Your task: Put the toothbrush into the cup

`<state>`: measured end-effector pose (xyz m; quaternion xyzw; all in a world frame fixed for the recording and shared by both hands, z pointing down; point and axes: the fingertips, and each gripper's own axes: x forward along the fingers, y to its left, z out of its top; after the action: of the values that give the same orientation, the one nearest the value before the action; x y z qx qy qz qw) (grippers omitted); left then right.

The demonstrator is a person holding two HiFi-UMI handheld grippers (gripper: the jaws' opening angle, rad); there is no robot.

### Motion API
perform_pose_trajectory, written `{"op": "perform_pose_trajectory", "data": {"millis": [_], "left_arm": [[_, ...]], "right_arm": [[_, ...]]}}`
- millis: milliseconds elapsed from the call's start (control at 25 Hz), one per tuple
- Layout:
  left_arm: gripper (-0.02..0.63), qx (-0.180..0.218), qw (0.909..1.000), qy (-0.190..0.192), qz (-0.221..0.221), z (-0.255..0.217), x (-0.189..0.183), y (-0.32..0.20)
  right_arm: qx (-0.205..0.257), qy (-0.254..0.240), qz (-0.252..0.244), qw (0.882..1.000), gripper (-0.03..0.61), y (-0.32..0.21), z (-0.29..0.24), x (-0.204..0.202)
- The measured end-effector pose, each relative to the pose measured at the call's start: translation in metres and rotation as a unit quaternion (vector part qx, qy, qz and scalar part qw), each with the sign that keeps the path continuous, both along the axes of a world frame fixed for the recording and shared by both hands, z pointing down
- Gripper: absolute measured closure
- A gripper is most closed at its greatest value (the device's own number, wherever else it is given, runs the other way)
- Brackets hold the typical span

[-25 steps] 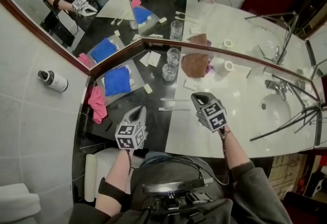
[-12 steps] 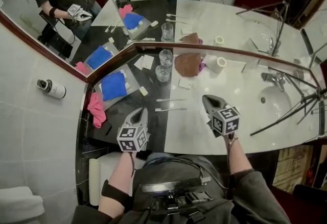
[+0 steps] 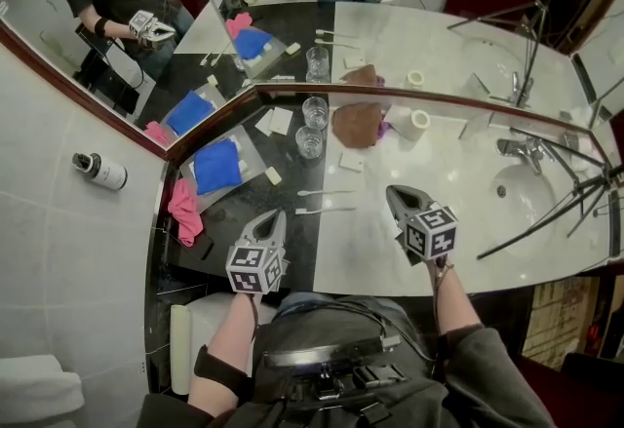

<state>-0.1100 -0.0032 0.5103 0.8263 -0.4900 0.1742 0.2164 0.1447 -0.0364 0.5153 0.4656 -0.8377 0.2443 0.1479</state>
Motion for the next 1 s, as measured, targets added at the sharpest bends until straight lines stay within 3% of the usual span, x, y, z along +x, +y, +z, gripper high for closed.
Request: {"op": "perform_pose_trajectory", "data": {"millis": [440, 600, 880, 1000], "left_arm": [[0.612, -0.002, 1.0000, -0.005, -0.002, 0.004, 0.003, 0.001], [0.612, -0.005, 0.9999, 0.003, -0.013, 0.004, -0.003, 0.000], [0.612, -0.013, 0.9997, 0.002, -0.022, 0.008, -0.012, 0.001], [0.612, -0.018, 0.9995, 0.001, -0.027, 0.010, -0.018, 0.002]], "right_arm": [[-0.004, 0.003, -0.021, 1.000, 0.558, -0.003, 0.005, -0.008], [-0.006, 0.025, -0.034, 0.999, 0.558, -0.004, 0.012, -0.013], [0.008, 0.102, -0.111, 0.988, 0.555, -0.010, 0.027, -0.040], [0.018, 0.134, -0.159, 0.978, 0.512, -0.010, 0.026, -0.062]]}}
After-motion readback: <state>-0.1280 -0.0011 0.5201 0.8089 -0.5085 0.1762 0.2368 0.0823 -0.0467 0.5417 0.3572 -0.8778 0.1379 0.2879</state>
